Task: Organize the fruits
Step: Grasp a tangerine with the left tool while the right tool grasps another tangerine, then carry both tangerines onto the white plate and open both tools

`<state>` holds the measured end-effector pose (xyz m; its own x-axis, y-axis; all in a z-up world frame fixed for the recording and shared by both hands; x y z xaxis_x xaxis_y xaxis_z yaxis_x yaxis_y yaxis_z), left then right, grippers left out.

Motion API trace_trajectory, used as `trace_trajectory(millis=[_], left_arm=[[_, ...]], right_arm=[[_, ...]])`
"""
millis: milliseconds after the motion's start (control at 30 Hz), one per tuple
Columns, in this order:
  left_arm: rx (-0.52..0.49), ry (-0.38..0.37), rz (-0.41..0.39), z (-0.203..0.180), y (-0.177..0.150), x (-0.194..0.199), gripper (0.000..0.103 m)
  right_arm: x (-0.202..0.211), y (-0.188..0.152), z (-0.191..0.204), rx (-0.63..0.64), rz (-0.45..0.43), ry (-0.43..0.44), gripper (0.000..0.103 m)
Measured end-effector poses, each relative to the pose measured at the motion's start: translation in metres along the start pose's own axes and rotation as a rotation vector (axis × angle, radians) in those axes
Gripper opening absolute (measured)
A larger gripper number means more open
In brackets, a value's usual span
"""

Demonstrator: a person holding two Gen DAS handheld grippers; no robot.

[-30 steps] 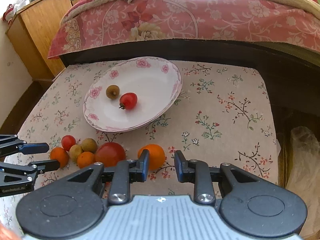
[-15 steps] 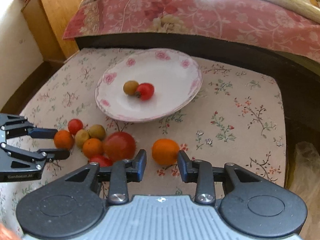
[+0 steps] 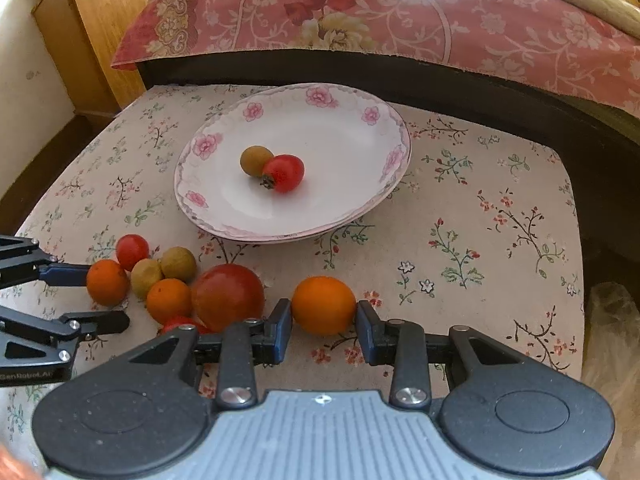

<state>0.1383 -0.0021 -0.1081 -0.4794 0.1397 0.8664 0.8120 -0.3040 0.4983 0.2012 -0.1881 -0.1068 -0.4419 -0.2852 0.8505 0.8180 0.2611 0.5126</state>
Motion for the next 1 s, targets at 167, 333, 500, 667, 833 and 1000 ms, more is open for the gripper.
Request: trace_trajectory(millis=[167, 333, 500, 667, 833, 1000], left_arm=[[0.007, 0.006, -0.01, 0.001, 0.002, -0.002, 0.056], [0.01, 0.013, -0.012, 0.002, 0.004, -0.003, 0.057], [0.007, 0.027, -0.021, 0.003, 0.004, -0.002, 0.048], [0.01, 0.026, -0.02, 0.004, 0.004, 0.0, 0.044], [-0.005, 0.018, -0.023, 0.0, 0.004, 0.003, 0.044], [-0.015, 0.011, -0.023, -0.001, 0.003, 0.007, 0.044]], right_arm=[[-0.001, 0.002, 0.001, 0.002, -0.003, 0.0, 0.037], [0.0, 0.002, 0.0, 0.0, -0.005, 0.002, 0.037], [0.001, 0.002, 0.0, 0.0, 0.007, -0.006, 0.037], [0.002, 0.001, 0.002, 0.005, 0.022, -0.016, 0.037], [0.008, 0.0, 0.005, 0.01, 0.019, -0.011, 0.037], [0.01, -0.005, 0.005, 0.019, 0.031, -0.015, 0.037]])
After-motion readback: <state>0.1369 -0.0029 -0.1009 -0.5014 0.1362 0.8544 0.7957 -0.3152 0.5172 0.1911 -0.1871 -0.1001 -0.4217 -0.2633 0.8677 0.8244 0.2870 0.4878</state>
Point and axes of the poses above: each gripper's, at about its wrist camera, not at the fingertips, and x roughly against the way its jaws point, z to its left, y to its top, the point moved 7 cm from there along -x, roughly the way its jaws point, and after that the axes turned 3 degrees about z, right-handed, at the moved point
